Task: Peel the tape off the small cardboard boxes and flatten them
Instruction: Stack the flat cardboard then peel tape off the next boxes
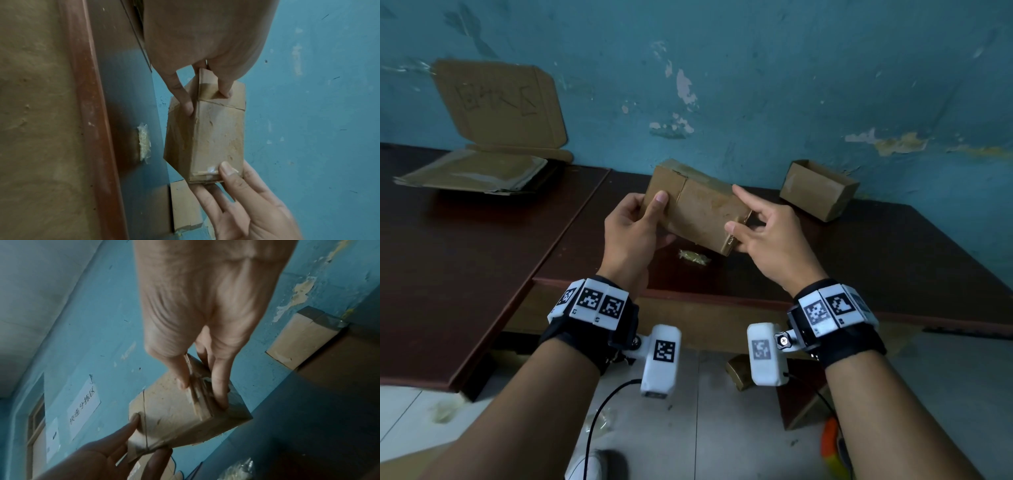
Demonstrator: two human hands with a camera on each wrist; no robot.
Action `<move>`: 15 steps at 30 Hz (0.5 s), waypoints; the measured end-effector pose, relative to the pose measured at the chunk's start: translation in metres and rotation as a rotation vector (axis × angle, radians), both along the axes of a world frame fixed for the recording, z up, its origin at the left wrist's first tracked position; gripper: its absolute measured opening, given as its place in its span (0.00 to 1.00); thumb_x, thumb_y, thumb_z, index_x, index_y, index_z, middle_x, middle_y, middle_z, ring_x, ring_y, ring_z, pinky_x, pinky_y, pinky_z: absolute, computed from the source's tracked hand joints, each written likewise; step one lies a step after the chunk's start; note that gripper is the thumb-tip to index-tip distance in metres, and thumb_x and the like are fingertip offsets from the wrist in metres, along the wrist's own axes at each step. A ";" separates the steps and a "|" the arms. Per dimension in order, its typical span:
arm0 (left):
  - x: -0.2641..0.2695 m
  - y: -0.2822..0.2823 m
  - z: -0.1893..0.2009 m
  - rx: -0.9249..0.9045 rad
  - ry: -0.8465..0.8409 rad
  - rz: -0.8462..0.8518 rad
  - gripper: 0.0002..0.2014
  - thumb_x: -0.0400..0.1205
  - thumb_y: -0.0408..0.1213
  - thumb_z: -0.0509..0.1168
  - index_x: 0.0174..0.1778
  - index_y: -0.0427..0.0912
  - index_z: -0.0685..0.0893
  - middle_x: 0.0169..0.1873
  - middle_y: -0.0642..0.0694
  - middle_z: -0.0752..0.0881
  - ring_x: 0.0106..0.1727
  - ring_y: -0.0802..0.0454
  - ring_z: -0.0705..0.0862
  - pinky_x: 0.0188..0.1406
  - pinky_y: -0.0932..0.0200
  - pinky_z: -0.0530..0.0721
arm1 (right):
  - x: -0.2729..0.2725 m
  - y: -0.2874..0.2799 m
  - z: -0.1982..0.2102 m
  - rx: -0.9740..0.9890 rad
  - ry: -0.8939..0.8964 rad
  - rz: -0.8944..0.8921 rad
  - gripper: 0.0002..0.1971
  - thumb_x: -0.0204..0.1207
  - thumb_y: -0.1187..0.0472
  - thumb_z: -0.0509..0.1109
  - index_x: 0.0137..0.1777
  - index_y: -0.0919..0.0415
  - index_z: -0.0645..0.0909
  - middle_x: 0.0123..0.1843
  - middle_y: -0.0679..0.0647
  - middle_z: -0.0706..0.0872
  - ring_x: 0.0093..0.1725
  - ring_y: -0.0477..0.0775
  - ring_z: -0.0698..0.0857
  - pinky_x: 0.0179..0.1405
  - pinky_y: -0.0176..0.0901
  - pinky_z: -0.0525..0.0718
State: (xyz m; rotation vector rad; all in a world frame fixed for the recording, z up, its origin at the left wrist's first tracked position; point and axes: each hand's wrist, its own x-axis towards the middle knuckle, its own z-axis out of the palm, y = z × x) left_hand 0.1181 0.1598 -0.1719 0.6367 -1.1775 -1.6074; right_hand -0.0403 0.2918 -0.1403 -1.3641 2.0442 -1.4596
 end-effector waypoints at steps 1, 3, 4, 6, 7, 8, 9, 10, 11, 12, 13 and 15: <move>0.000 0.000 0.000 0.000 -0.001 -0.001 0.10 0.91 0.40 0.72 0.46 0.42 0.84 0.53 0.40 0.89 0.58 0.44 0.92 0.46 0.51 0.96 | -0.001 -0.001 0.000 0.005 -0.007 0.016 0.34 0.87 0.68 0.77 0.91 0.49 0.74 0.86 0.54 0.84 0.72 0.56 0.93 0.73 0.64 0.92; 0.000 0.000 0.000 0.001 0.001 0.001 0.09 0.91 0.41 0.72 0.47 0.42 0.84 0.53 0.41 0.89 0.57 0.45 0.92 0.46 0.51 0.96 | -0.002 -0.002 0.002 0.017 -0.025 0.046 0.35 0.88 0.73 0.73 0.93 0.52 0.72 0.87 0.55 0.82 0.78 0.52 0.89 0.80 0.62 0.88; 0.000 0.000 -0.001 0.000 0.001 0.003 0.09 0.91 0.41 0.72 0.47 0.42 0.85 0.53 0.42 0.89 0.58 0.45 0.92 0.47 0.51 0.96 | -0.003 -0.002 0.002 0.021 -0.034 0.056 0.35 0.89 0.74 0.71 0.93 0.53 0.71 0.87 0.55 0.82 0.77 0.51 0.89 0.81 0.62 0.87; 0.000 -0.001 -0.001 -0.003 -0.004 0.008 0.08 0.91 0.41 0.72 0.48 0.42 0.85 0.53 0.42 0.90 0.57 0.46 0.92 0.47 0.52 0.96 | -0.003 0.000 0.003 0.031 -0.049 0.071 0.36 0.89 0.75 0.70 0.94 0.53 0.70 0.87 0.53 0.81 0.76 0.52 0.90 0.80 0.62 0.88; 0.000 -0.001 -0.001 -0.004 -0.009 0.012 0.08 0.91 0.42 0.72 0.48 0.43 0.85 0.53 0.43 0.90 0.57 0.47 0.92 0.47 0.52 0.95 | -0.002 0.000 0.002 0.035 -0.055 0.080 0.36 0.89 0.75 0.70 0.94 0.53 0.69 0.88 0.53 0.80 0.78 0.52 0.89 0.80 0.63 0.88; 0.001 -0.002 -0.001 -0.005 -0.015 0.018 0.08 0.91 0.42 0.72 0.49 0.43 0.85 0.52 0.44 0.90 0.56 0.48 0.92 0.47 0.53 0.95 | -0.001 0.000 0.002 0.033 -0.057 0.084 0.37 0.88 0.73 0.71 0.94 0.53 0.69 0.89 0.53 0.79 0.80 0.52 0.88 0.81 0.63 0.87; 0.001 -0.002 -0.002 -0.006 -0.022 0.025 0.08 0.91 0.42 0.72 0.49 0.43 0.85 0.51 0.44 0.90 0.55 0.49 0.92 0.47 0.53 0.95 | 0.002 0.000 0.002 0.029 -0.055 0.087 0.38 0.86 0.68 0.74 0.94 0.52 0.69 0.90 0.53 0.79 0.80 0.52 0.88 0.80 0.63 0.88; 0.000 -0.002 -0.002 -0.008 -0.027 0.030 0.08 0.91 0.42 0.72 0.49 0.43 0.85 0.51 0.44 0.89 0.54 0.49 0.92 0.47 0.53 0.95 | 0.003 0.000 0.002 0.018 -0.044 0.082 0.40 0.83 0.60 0.78 0.94 0.51 0.69 0.89 0.52 0.80 0.80 0.52 0.88 0.80 0.63 0.88; 0.000 -0.002 -0.002 -0.010 -0.031 0.034 0.08 0.91 0.42 0.72 0.49 0.43 0.85 0.50 0.44 0.89 0.54 0.49 0.92 0.48 0.52 0.96 | 0.004 0.000 0.001 0.005 -0.030 0.069 0.43 0.78 0.49 0.80 0.93 0.49 0.70 0.89 0.51 0.81 0.81 0.51 0.87 0.81 0.63 0.87; -0.001 -0.002 -0.002 -0.010 -0.031 0.034 0.08 0.91 0.42 0.72 0.49 0.43 0.85 0.50 0.44 0.89 0.54 0.48 0.92 0.48 0.51 0.96 | 0.004 0.000 0.000 -0.006 -0.021 0.055 0.47 0.73 0.41 0.81 0.92 0.47 0.71 0.88 0.49 0.81 0.82 0.50 0.85 0.82 0.62 0.86; 0.000 -0.001 -0.002 -0.008 -0.028 0.033 0.08 0.91 0.42 0.72 0.49 0.43 0.85 0.50 0.45 0.89 0.53 0.49 0.91 0.48 0.52 0.95 | 0.004 0.000 -0.001 -0.013 -0.020 0.039 0.49 0.70 0.37 0.81 0.92 0.47 0.71 0.87 0.49 0.82 0.83 0.50 0.85 0.82 0.63 0.86; 0.000 -0.001 -0.001 -0.001 -0.019 0.031 0.07 0.91 0.42 0.71 0.50 0.43 0.86 0.49 0.46 0.89 0.52 0.51 0.91 0.46 0.55 0.95 | 0.005 0.000 -0.001 -0.008 -0.027 0.026 0.44 0.76 0.43 0.83 0.92 0.46 0.72 0.86 0.50 0.83 0.81 0.65 0.87 0.75 0.71 0.90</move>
